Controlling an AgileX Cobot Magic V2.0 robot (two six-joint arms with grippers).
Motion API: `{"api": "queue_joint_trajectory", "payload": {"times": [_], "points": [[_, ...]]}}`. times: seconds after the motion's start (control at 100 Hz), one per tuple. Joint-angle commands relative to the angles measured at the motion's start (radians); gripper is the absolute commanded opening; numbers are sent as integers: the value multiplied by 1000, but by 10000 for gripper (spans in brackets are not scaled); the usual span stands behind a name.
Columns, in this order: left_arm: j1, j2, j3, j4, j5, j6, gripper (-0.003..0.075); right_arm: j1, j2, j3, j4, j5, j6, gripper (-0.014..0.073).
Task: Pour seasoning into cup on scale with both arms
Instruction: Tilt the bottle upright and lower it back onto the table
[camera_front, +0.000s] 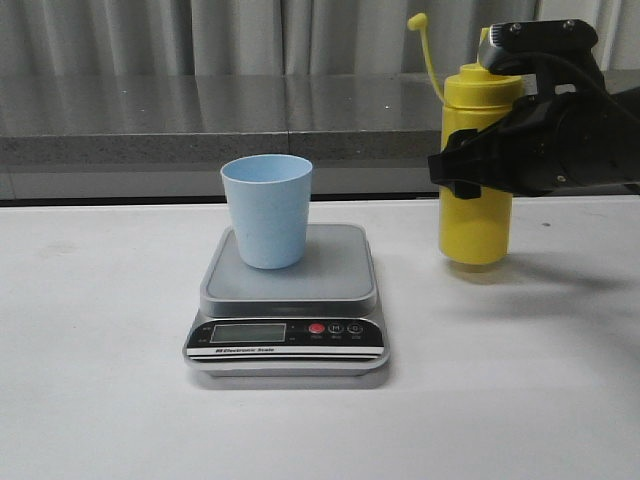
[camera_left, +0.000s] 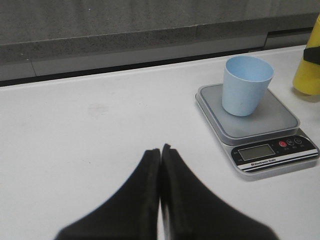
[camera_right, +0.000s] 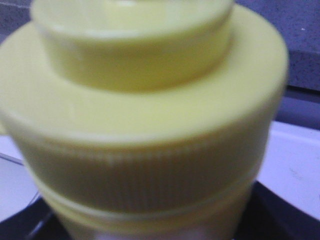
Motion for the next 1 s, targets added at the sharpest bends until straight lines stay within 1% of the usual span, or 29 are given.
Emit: {"api": "queue_joint_trajectory", "payload": {"times": [0.0,0.44,0.5,0.54,0.62,0.67,0.69,0.74,0.76,0.81,0.88,0.91,0.99], "points": [[1,8,-25,-11,-75,-10,-20,-5,-31,-20,0,-125,6,-60],[1,8,-25,-11,-75,-10,-20,-5,36,-20,0,-178,6,-42],[1,8,-25,-11,-75,-10,-20,-5,36,-20,-1,-179,6,-15],[1,8,-25,-11,-75,-10,-20,-5,36,-20,-2,-181,6,18],[1,8,-25,-11,-75,-10,-20,-5,36,-20,-2,-187,6,148],[1,8,-25,-11,-75,-10,-20,-5,36,-20,-2,-192,6,260],[1,8,-25,-11,-75,-10,-20,-5,36,-20,-2,-194,6,290],[1,8,-25,-11,-75,-10,-20,-5,34,-19,-2,-195,6,408],[1,8,-25,-11,-75,-10,-20,-5,34,-18,-2,-195,6,436],[1,8,-25,-11,-75,-10,-20,-5,32,-17,-2,-195,6,538],[1,8,-25,-11,-75,-10,-20,-5,31,-15,-2,-193,8,627],[1,8,-25,-11,-75,-10,-20,-5,31,-12,0,-193,13,649],[1,8,-25,-11,-75,-10,-20,-5,31,-7,1,-195,23,661]]}}
